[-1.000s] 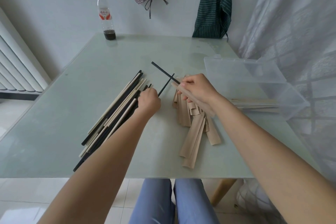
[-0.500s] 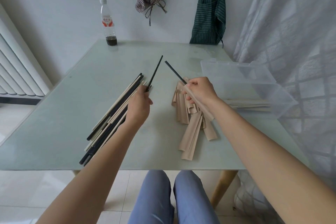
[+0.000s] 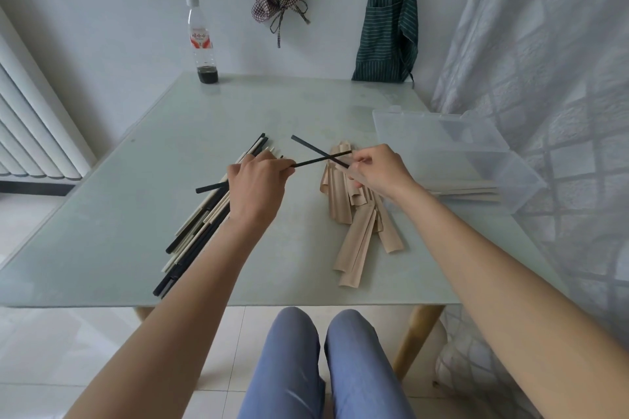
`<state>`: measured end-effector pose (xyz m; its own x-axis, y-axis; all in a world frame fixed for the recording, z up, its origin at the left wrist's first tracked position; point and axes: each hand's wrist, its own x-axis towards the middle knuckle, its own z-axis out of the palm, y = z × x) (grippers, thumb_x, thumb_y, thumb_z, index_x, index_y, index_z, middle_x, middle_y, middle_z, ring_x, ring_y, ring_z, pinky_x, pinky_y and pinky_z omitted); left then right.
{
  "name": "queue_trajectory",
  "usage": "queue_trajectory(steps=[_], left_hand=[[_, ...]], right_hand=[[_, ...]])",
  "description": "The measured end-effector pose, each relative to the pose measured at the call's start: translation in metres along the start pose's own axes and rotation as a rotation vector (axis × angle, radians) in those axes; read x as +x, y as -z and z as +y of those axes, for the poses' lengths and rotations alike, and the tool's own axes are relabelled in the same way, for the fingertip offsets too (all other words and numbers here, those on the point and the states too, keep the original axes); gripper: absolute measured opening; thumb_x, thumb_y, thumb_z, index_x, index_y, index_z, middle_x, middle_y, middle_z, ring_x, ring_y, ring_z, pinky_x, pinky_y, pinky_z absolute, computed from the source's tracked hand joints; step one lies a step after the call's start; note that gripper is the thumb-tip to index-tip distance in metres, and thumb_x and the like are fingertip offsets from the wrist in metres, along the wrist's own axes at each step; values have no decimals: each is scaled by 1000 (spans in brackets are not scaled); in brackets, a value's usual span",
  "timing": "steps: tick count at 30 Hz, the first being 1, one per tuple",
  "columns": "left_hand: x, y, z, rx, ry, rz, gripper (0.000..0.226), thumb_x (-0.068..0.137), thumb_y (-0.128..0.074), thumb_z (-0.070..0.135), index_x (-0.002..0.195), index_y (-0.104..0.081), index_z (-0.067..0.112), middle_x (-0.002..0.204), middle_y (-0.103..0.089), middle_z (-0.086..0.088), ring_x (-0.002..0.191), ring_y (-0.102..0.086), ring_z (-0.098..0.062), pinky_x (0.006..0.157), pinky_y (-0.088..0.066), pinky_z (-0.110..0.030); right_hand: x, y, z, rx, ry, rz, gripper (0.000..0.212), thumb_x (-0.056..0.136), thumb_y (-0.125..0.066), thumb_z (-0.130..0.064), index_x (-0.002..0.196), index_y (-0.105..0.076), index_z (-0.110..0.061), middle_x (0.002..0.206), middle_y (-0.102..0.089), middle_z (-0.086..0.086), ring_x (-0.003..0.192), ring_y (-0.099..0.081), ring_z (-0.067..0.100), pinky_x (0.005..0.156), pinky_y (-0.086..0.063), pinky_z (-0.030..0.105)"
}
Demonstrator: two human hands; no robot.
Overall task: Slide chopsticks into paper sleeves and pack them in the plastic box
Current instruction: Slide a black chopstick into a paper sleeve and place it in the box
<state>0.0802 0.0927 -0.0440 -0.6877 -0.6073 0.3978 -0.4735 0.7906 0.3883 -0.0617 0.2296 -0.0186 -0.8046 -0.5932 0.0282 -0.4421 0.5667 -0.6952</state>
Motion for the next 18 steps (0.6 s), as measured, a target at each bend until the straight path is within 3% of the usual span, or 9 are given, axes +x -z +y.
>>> queue_trajectory(steps=[4,7,10,13,18], left_hand=[[0,2,-1,39,-34,-27,26,99,-45,22,113,-68,26,107,-59,-2,102,-44,-28,90,-26,-33],[0,-1,-3,74,-43,-32,27,97,-47,13,110,-69,21,106,-57,-5,100,-45,-29,92,-26,-33],[-1,-2,-3,96,-36,-19,28,96,-47,9,109,-69,20,105,-56,-5,100,-45,-28,95,-25,-32],[0,0,-4,105,-16,8,27,98,-45,12,108,-69,20,104,-56,-6,100,-45,-28,96,-26,-33],[3,0,-2,54,-39,-38,29,98,-43,9,114,-66,15,105,-53,-10,100,-45,-32,99,-27,-33]], right_hand=[[3,-2,0,-37,16,18,19,91,-49,-13,97,-66,-18,87,-70,6,66,-67,13,74,-50,24],[0,-4,-4,-39,29,-3,22,92,-48,-13,104,-66,-18,81,-65,5,68,-62,12,62,-43,20],[-2,-5,-7,-55,40,-35,22,93,-48,-13,105,-66,-17,77,-62,3,68,-59,12,63,-41,24],[-5,-3,-9,-51,48,-49,21,94,-47,-16,102,-66,-18,76,-61,2,68,-60,14,58,-40,17],[-5,-3,-8,-41,90,-43,10,90,-57,-20,92,-67,-19,86,-70,11,61,-62,15,73,-49,27]])
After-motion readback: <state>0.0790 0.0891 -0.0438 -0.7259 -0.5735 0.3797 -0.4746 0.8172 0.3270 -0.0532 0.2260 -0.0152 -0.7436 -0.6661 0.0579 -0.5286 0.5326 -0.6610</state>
